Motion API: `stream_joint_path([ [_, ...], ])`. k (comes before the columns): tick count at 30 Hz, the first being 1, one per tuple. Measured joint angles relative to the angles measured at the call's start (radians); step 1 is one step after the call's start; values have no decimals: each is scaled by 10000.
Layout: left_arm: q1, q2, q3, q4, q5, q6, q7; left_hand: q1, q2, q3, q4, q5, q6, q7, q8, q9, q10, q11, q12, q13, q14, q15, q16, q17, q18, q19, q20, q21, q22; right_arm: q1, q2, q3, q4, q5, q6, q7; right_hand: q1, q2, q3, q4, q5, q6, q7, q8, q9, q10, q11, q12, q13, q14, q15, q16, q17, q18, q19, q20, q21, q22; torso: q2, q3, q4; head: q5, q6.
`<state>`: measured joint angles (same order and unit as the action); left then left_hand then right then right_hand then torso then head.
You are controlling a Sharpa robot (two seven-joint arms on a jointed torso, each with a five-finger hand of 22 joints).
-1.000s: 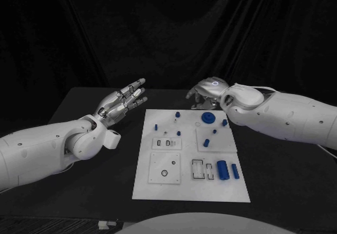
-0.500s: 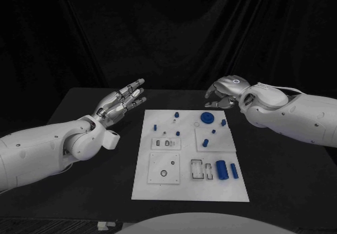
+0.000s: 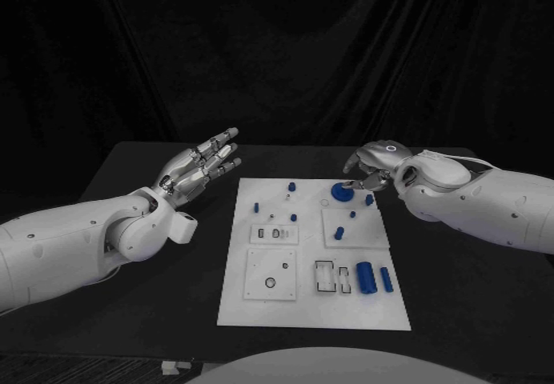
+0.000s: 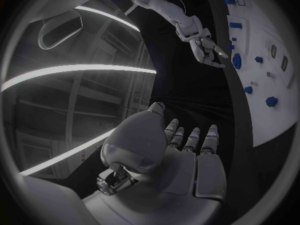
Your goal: Assemble the parts on the task board
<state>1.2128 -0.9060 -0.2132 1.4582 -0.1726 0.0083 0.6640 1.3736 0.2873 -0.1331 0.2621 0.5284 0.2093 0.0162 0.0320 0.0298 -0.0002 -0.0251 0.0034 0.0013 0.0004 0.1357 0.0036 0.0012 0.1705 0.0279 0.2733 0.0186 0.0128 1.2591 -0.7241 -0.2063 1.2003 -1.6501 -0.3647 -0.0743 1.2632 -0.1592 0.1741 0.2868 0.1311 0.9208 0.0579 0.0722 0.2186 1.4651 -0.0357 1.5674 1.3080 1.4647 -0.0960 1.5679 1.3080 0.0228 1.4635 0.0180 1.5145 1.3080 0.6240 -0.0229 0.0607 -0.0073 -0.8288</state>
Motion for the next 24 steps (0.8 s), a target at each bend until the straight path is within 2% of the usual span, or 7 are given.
stream_joint_path([
  [5, 0, 7, 0, 5, 0, 4, -1, 0, 0, 0, 0, 0, 0, 0, 0, 0, 0, 0, 0, 1, 0, 0, 0, 1, 0, 0, 0, 0, 0, -122, 114, 0, -152, 40, 108, -27, 53, -10, 0, 0, 38, -192, 12, -28, -15, 0, 0, 0, 0, -1, 1, 0, -1, 1, 0, 0, 65, -1, 1, 0, 0, -10, -12],
  [17, -2, -1, 0, 20, 0, 13, -3, 0, 0, -1, 0, 0, 0, 0, 0, -2, 0, 0, 0, 2, 0, 0, 0, 3, 0, 0, 0, 0, -1, -188, 158, 4, -222, 72, 369, -48, 53, -10, 0, 0, 38, -243, 33, -28, -22, 35, 36, -1, -2, -1, 1, 0, -2, 3, 0, 0, 65, -2, -4, 3, -3, 13, -30],
  [24, -2, -16, 0, 35, 0, 16, -3, 0, 0, -1, 0, 0, 0, 0, 0, -2, 0, 0, 0, 3, 0, 0, 0, 4, 0, 0, 0, 0, 8, -241, 267, 3, -333, 79, 538, -66, 53, -10, 0, 0, 38, -243, 33, -28, -22, -4, 75, -1, -3, -2, 2, -1, -2, 5, 0, 0, 7, -3, -6, 0, -3, 21, 12],
])
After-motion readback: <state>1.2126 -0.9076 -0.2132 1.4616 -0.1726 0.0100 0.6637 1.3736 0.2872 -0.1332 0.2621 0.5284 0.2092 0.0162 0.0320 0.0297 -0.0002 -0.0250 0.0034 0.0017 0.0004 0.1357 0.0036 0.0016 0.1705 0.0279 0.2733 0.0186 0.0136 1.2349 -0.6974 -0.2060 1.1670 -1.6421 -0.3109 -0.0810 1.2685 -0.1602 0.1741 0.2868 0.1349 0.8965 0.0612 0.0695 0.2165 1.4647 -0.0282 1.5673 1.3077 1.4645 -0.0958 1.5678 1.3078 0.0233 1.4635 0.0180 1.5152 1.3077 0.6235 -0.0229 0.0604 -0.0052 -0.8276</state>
